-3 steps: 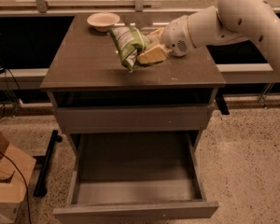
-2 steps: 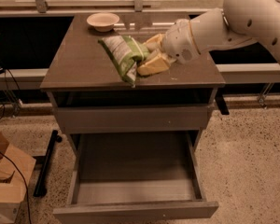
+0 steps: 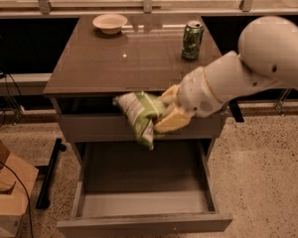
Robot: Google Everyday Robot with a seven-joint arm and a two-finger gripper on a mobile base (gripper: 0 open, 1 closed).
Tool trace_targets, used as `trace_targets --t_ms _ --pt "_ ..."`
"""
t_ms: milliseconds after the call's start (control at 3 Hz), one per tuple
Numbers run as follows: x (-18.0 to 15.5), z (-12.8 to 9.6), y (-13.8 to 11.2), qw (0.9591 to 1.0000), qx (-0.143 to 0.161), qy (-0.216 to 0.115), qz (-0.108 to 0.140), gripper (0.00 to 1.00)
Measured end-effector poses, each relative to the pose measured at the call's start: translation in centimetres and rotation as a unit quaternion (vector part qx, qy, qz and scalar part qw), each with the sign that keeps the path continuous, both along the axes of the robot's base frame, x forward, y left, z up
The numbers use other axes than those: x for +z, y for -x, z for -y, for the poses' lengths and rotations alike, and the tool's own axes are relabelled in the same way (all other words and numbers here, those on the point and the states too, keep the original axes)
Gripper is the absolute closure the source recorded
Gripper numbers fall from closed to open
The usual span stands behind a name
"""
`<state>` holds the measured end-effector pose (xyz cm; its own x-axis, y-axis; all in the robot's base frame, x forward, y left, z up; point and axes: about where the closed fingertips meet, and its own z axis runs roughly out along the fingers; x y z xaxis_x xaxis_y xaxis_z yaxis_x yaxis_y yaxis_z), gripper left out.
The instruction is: Place green jalapeno chip bag into middle drawer
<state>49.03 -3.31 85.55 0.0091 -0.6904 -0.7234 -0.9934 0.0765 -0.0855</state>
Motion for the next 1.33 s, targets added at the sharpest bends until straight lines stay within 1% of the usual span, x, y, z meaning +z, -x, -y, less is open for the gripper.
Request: trace_targets --t_ms 333,667,1000,1333 --pt "-6.9 0.7 3.0 0.9943 -0.060 -0.009 -0.087 1.00" --pt "-10.7 0.5 4.8 0.9906 -0.072 0.001 -0.116 1.00" --pt "-12.8 -0.1 4.1 0.9893 -0.066 0.008 -0.129 1.00" --pt "-17.1 -0.5 2.8 0.9874 -0.068 0.011 -0.142 1.00"
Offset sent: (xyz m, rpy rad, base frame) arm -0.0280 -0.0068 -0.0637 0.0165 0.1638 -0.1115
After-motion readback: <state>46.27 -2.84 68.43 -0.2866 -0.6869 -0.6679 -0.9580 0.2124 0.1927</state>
